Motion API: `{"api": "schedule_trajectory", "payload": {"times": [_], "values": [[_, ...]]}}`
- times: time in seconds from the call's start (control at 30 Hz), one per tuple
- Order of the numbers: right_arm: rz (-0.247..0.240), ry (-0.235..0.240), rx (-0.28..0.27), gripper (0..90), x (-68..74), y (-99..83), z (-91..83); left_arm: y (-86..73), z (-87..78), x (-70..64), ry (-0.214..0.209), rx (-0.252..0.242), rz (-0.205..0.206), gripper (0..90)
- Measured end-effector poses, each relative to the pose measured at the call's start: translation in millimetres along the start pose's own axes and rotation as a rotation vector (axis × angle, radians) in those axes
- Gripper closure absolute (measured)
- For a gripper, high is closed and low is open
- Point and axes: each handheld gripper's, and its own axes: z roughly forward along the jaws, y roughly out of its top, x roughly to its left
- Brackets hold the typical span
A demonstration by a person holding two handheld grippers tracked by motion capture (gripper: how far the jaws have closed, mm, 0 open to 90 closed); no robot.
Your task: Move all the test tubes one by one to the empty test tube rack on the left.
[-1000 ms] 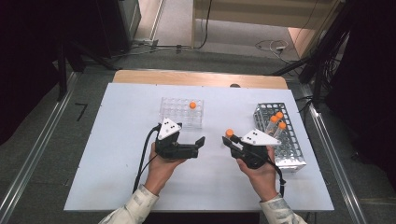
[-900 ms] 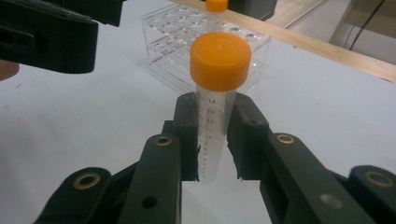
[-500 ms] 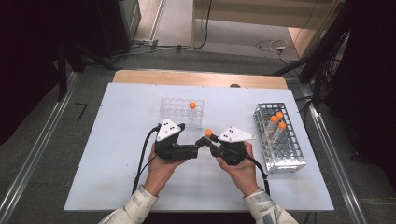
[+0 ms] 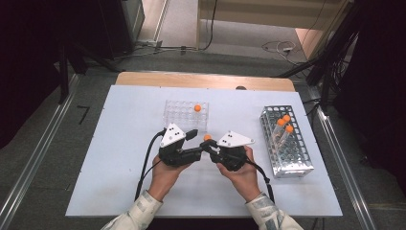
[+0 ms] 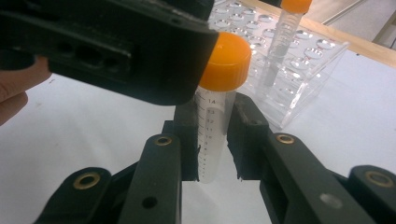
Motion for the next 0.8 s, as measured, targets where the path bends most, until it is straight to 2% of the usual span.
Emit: {"api": "schedule_trajectory", "payload": {"times": [0.1, 0.33, 0.57, 0.7, 0.73, 0.8], "values": [[-0.006, 0.007, 0.001, 72.2, 2.8, 0.1, 1.2, -0.5, 0.9, -0.3, -0.019, 0.006, 0.006, 49.4], [-0.018, 0.019, -0.002, 72.2, 6.9, 0.7, 1.8, -2.6, 3.7, -2.7, 0.003, 0.029, 0.045, 57.3], [-0.021, 0.024, 0.003, 72.2, 8.9, 0.5, 2.1, -3.7, 5.1, -4.0, 0.0, 0.038, 0.052, 68.2], [-0.015, 0.024, 0.005, 71.8, 8.5, 0.6, 1.1, -2.4, 5.0, -3.0, 0.002, 0.042, 0.044, 69.5], [-0.011, 0.026, 0.0, 70.9, 8.3, 0.6, 1.0, -1.6, 5.0, -2.8, 0.007, 0.043, 0.041, 69.6], [-0.001, 0.036, 0.001, 62.8, 7.5, 0.9, 0.0, 0.2, 5.1, -1.4, 0.015, 0.043, 0.039, 69.6]]}}
